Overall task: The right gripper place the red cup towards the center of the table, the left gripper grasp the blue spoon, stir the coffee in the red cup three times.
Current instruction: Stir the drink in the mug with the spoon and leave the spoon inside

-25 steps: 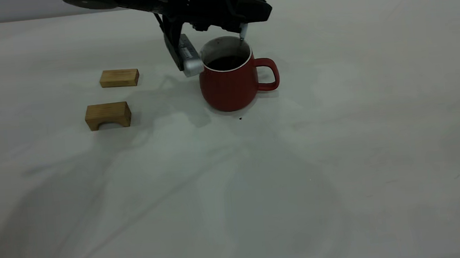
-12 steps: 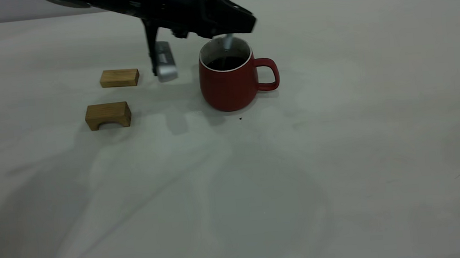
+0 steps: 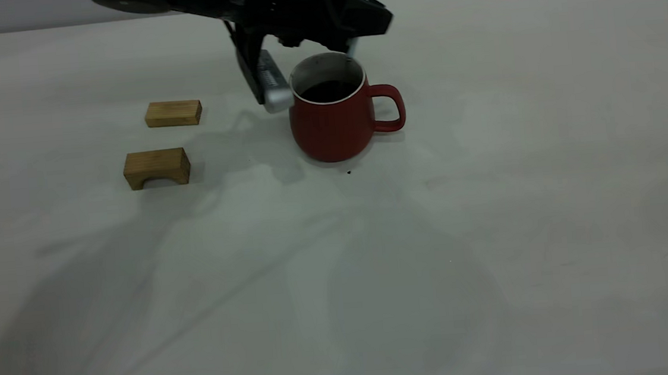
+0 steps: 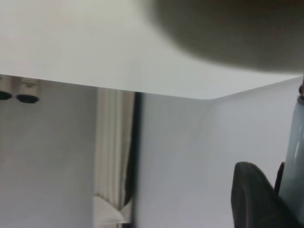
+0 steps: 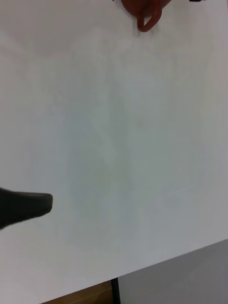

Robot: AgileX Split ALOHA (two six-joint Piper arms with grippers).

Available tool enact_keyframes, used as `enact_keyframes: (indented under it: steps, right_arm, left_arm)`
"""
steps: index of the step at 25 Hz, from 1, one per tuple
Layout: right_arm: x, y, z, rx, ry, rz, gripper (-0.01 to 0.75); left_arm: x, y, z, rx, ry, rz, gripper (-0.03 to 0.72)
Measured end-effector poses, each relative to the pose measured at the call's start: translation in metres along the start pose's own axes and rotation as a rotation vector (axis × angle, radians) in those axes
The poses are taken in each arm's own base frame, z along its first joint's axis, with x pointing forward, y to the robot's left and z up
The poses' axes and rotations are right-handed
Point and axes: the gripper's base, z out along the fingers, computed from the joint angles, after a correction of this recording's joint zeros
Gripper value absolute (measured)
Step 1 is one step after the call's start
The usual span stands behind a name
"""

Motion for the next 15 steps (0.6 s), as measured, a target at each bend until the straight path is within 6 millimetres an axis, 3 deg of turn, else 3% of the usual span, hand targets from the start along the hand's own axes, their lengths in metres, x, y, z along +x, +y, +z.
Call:
enact_keyframes:
  steps: [7, 15]
  right_arm:
    - [0.0, 0.0, 0.0, 0.0, 0.0, 0.0, 0.547]
    - [0.0, 0.0, 0.0, 0.0, 0.001, 0.0, 0.547]
  left_arm:
    - [-0.003, 0.009, -0.003, -0.12, -0.021, 0.09, 0.14]
    - [-0.017, -0.01, -0.029, -0.151, -0.041, 0.119, 0.14]
